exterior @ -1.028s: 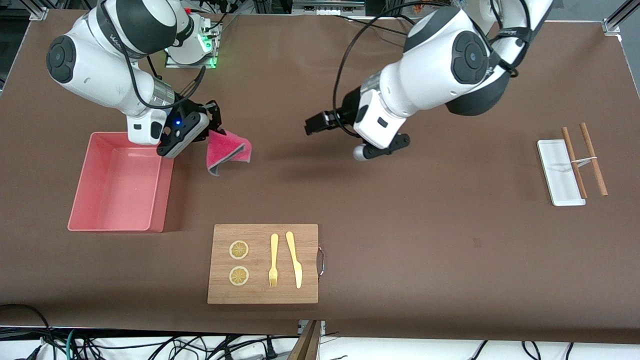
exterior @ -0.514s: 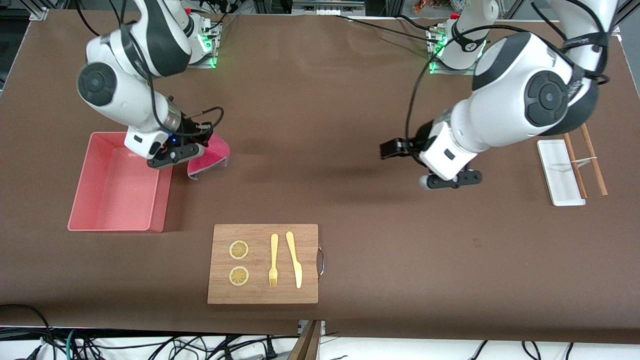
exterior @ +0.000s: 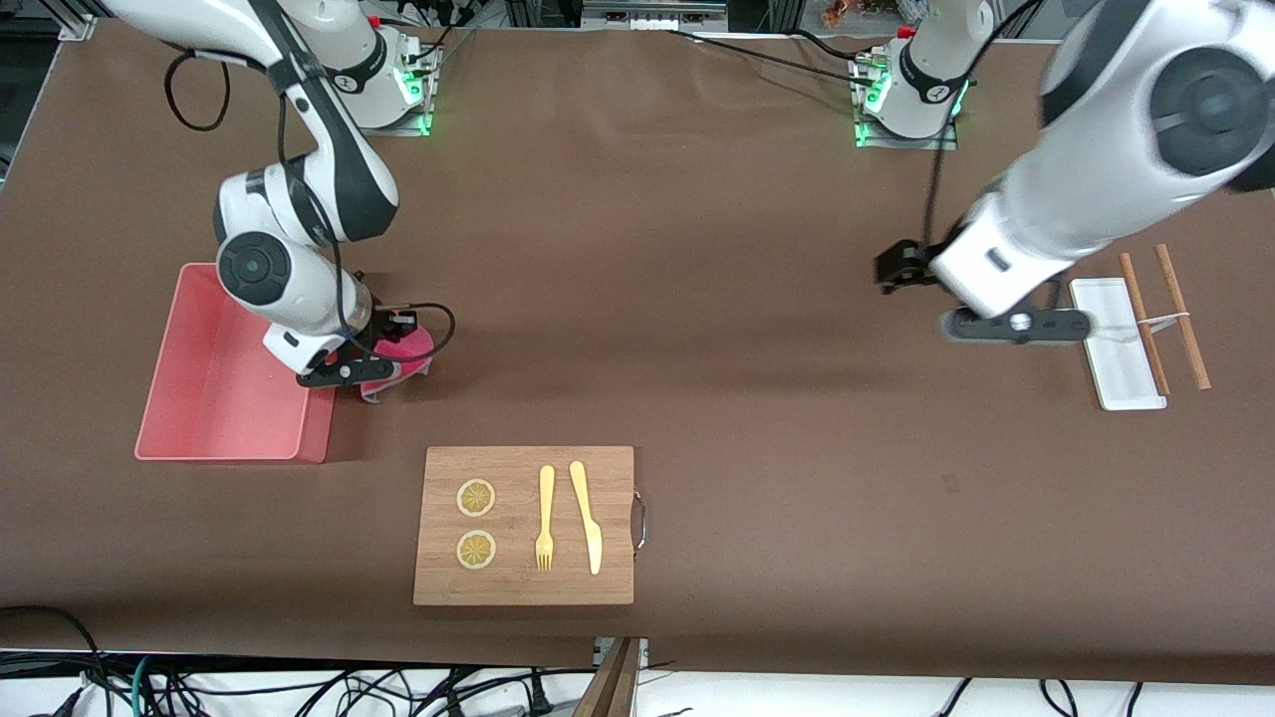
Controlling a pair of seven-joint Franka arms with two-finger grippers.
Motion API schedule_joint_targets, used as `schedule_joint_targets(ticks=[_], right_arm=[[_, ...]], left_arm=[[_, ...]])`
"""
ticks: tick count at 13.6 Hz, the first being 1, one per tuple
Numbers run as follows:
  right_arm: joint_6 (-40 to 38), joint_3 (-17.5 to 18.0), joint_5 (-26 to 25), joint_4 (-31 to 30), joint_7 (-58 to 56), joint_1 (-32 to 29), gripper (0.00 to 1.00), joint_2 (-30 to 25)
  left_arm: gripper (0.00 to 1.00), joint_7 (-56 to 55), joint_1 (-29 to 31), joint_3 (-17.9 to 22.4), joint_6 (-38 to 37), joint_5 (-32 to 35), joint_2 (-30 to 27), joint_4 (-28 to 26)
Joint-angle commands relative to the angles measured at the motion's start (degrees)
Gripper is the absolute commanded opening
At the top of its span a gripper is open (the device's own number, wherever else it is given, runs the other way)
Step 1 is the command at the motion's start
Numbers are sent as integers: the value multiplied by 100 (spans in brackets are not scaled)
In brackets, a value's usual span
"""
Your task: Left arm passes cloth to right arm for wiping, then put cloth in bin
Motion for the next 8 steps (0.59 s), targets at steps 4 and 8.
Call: schedule_joint_targets(ticks=[4,8], right_arm=[[748,15,-147,141,1299,811,0,758],[775,15,-138,667,2495,1523,0,1224]], left_arm=[[100,1802,-1458,3048,529,-870,-1316,-1327],[100,1999,-1707,3359,840,-844,-1978,-2211]])
